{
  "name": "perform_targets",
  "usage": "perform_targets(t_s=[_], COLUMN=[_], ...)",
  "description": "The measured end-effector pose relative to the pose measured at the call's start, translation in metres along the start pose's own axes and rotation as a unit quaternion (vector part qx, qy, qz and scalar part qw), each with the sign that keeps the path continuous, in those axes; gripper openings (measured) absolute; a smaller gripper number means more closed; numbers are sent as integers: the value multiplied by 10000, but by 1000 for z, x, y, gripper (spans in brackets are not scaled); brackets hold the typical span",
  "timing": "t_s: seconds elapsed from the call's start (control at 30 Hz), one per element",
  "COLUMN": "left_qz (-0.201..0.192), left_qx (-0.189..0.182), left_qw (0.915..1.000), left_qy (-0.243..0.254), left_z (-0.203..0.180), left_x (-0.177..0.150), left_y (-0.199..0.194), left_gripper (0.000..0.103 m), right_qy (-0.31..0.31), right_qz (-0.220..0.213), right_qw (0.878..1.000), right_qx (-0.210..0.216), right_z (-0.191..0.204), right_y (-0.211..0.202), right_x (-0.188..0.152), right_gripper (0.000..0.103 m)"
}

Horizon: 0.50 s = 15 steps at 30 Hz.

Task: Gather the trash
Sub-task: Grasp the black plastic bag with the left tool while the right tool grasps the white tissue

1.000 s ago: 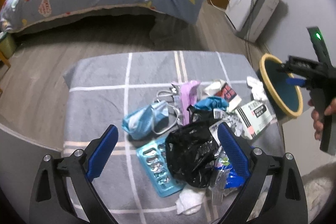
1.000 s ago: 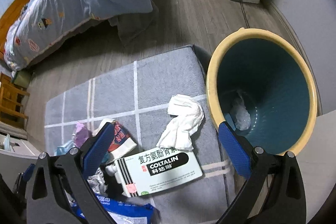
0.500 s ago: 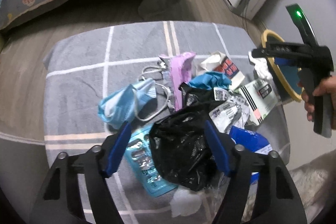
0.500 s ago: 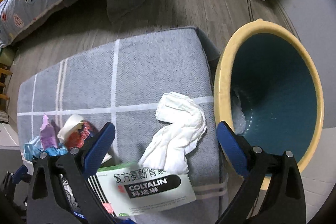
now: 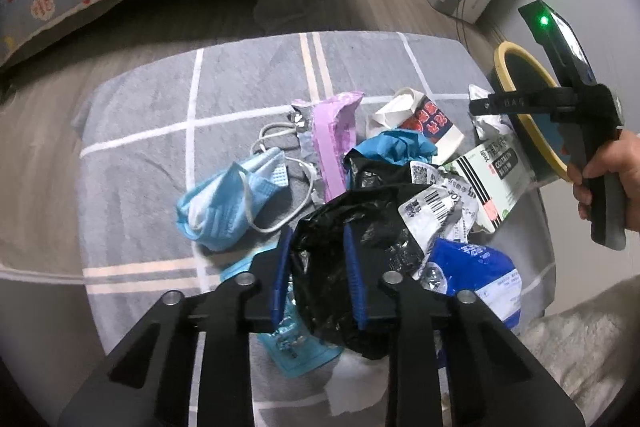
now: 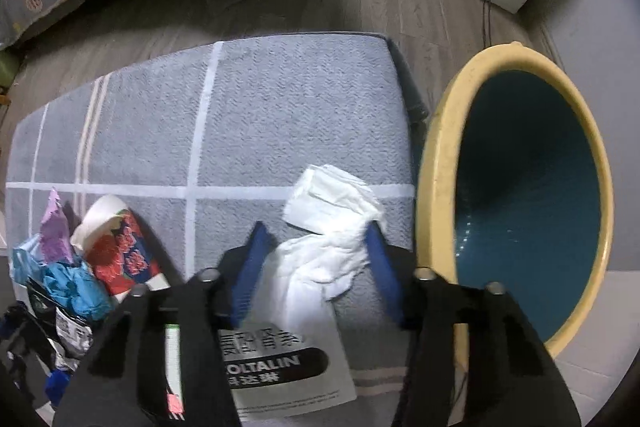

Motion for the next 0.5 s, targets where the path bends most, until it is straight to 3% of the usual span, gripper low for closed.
perform_targets(t_s=[0.07,0.13,0.5], left_qz=[-35,-98,-768], left_qx=[23,45,112], left_qw=[10000,9998,9966], left_qy=[69,156,268], left_z=[0,-4,-5], left_x=[4,7,29], left_y=[-2,-5,-47], left_gripper=[18,16,14], right_qy=[19,173,534], right_qz=[-29,-140,-804], right_qw=[9999,9998,9935], right_qx=[-113,17,597], right_z=[-6,-13,-24], right_y=[-1,-5,-56], right_x=[0,3,20], right_gripper=[22,13,11])
Point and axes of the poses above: each gripper's, at about its wrist camera, not at the fingertips, and y roughly the way its jaws point, z to its left, x to its top, the point moved 5 cm from there along y, roughly the way its jaws point, and after that the axes turned 8 degrees about -z, right-handed, at the moved point
